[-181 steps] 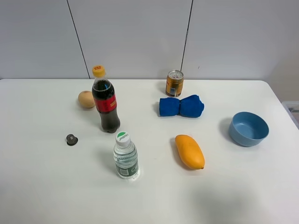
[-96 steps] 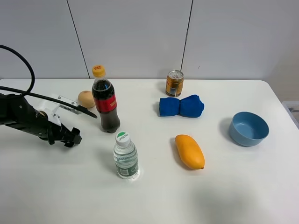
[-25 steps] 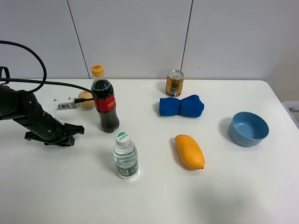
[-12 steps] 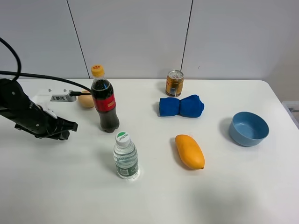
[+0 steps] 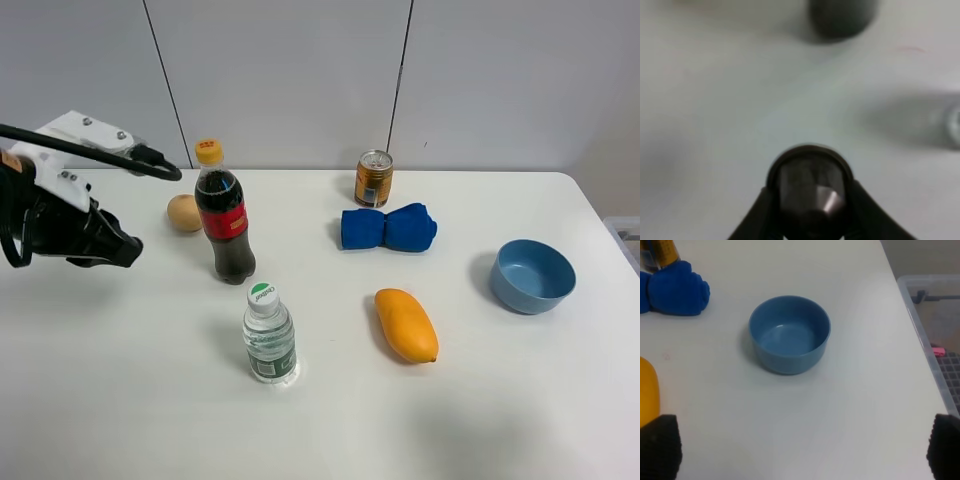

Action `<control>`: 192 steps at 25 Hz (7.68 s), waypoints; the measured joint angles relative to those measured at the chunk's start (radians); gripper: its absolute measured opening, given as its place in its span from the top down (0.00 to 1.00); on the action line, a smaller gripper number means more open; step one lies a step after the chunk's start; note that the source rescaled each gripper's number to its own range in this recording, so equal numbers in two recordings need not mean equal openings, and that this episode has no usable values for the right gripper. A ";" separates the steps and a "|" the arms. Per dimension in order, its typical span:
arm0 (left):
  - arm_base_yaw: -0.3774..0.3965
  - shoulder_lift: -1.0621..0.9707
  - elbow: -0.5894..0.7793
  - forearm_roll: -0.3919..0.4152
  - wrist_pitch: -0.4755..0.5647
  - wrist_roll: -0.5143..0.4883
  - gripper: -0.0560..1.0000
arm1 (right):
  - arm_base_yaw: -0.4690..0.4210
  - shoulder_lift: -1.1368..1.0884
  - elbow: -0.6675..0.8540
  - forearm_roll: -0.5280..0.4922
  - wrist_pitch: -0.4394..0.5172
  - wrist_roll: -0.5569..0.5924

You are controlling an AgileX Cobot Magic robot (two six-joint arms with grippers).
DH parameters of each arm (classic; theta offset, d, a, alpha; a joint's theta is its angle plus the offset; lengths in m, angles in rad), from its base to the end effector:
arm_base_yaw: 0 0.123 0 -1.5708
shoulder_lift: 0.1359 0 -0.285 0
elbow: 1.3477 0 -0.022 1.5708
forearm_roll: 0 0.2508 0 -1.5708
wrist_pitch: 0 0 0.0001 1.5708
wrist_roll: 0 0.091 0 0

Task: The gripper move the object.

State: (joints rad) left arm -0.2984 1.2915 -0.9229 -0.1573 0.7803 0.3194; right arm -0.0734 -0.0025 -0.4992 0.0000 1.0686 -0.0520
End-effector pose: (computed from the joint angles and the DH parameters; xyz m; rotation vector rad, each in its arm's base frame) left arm 0.2368 -0.0833 0.2778 0.6939 2.5334 -0.1766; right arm -0.0054 0.0004 0.2764 0.0219 2.0513 -0.0780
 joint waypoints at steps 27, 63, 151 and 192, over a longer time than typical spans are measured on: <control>-0.402 0.741 -0.791 0.024 0.184 0.025 0.94 | 0.000 0.000 0.000 0.000 0.000 0.000; -0.402 1.050 -0.792 0.089 -0.063 0.059 0.32 | 0.000 0.000 0.000 0.000 0.000 0.000; 0.450 -1.279 0.377 0.084 0.175 -0.121 0.01 | 0.000 0.000 0.000 0.000 0.000 0.000; 0.450 -1.297 0.412 0.084 0.274 -0.125 0.01 | 0.000 0.000 0.000 -0.005 0.000 0.000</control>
State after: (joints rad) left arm 0.1513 -0.0056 -0.5107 -0.0732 1.0541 0.1948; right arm -0.0734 -0.0025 -0.4992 -0.0053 1.0686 -0.0520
